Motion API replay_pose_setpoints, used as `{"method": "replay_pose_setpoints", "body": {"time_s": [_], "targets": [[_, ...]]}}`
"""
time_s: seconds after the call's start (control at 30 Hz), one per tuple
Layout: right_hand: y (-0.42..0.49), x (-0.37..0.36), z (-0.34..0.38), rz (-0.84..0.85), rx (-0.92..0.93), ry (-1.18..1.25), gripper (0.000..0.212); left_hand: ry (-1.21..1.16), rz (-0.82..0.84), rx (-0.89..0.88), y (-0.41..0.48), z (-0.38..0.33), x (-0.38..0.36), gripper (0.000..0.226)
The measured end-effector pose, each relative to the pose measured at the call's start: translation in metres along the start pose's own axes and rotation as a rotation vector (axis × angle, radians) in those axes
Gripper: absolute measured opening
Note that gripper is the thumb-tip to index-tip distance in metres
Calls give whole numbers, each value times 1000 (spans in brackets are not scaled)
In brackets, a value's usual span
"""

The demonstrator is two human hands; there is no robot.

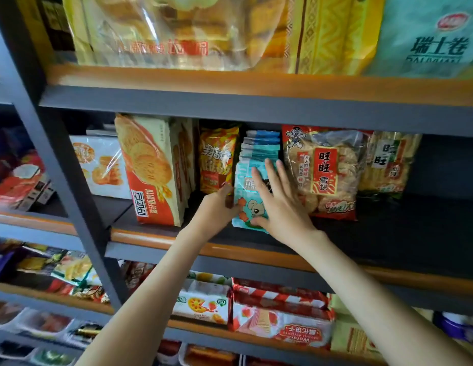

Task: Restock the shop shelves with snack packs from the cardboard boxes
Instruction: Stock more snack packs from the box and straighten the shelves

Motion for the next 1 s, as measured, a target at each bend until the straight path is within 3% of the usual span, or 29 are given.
{"method": "replay_pose_setpoints", "body": {"time_s": [0.13,0.33,0.53,0.73,0.87,1.0], "targets": [[6,2,-5,113,-8,-41,108,55,26,-8,7,-1,-2,38],[1,2,-11,81,-24,-43,109,148,12,-13,12,-4,-8,33],[-6,1,-10,21,-20,-95,104,110,62,-8,4,-8,-13,52],[-5,-1,-14,42,13,-63,102,191,26,46,1,-12,-17,44],[-18,8,-5,-17,32,47,86,295,-34,62,-15,-14,-12,50],[-41,25,24,-219,16,283,56,280,-279,-12,-59,-24,9,43]]}}
Point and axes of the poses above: each hand's wrist, its own y-axis towards the middle knuckle, its own x-axis out of the back of the hand, z = x × y, the point moved 8 cm from there along y, towards the middle knuckle, and after that the axes turned 2 degrees about -x, right-handed, at the moved point
